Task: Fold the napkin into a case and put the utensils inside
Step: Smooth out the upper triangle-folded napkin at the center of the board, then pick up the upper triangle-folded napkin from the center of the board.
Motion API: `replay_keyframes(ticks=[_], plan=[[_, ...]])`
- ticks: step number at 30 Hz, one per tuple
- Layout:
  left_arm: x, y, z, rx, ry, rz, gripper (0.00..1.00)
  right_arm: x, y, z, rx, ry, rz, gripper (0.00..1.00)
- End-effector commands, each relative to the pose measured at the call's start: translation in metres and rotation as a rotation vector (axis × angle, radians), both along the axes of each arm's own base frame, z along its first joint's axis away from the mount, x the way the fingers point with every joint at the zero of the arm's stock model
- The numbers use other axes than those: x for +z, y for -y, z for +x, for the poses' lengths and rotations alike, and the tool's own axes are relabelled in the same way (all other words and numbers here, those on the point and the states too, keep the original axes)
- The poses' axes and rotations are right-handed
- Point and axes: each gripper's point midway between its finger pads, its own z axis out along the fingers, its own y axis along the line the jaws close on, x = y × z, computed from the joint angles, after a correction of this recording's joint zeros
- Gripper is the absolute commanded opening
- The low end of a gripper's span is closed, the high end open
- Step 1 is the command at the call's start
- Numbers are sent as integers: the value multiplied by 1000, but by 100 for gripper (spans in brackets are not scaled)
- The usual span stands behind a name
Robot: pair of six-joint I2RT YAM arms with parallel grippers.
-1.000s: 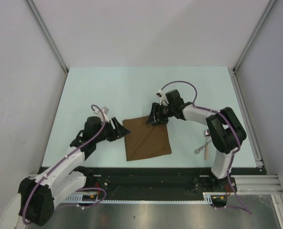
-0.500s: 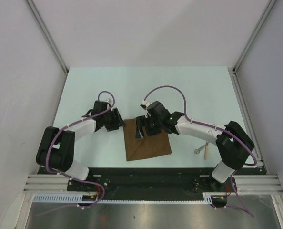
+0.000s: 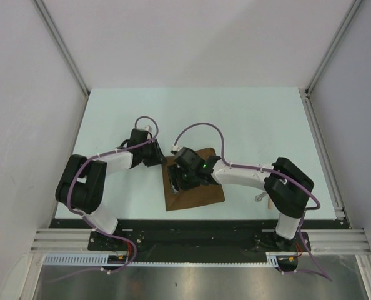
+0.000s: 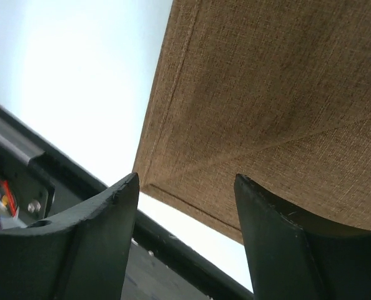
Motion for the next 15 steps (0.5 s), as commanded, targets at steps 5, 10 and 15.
replay_keyframes(ticks=[5, 10, 15], plan=[[-10, -6, -1, 5, 1, 51, 25, 9, -30, -10, -129, 125, -67, 65], [-8, -2, 0, 0, 11, 32, 25, -8, -35, -25, -148, 135, -159, 56], [-9, 0, -1, 1, 9, 19, 25, -15, -41, -31, -129, 154, -197, 53]])
